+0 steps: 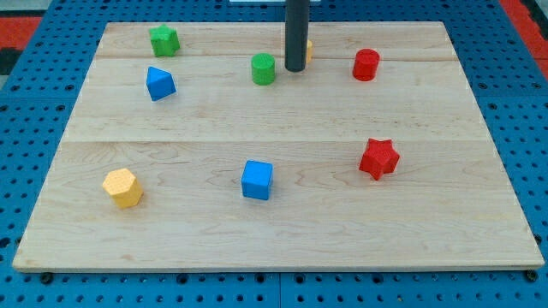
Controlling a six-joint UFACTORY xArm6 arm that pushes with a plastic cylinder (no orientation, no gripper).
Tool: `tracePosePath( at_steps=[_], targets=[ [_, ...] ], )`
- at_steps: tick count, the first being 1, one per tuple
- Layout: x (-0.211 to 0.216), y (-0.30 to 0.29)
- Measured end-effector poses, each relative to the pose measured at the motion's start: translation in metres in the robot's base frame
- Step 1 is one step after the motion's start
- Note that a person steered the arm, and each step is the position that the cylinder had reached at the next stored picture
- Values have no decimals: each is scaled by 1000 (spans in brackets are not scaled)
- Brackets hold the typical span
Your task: Place the yellow heart horizontally right to the green star
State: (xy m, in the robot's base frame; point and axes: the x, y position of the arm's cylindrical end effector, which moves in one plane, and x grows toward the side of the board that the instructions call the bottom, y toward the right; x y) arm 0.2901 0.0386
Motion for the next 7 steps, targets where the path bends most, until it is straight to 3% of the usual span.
tracePosePath(
  at_steps=[2, 3, 4, 5, 6, 7],
  targets=[
    [-37, 30],
    [-32, 32],
    [10, 25],
    [-3, -21],
    [-13, -20],
    [-18, 16]
  ],
)
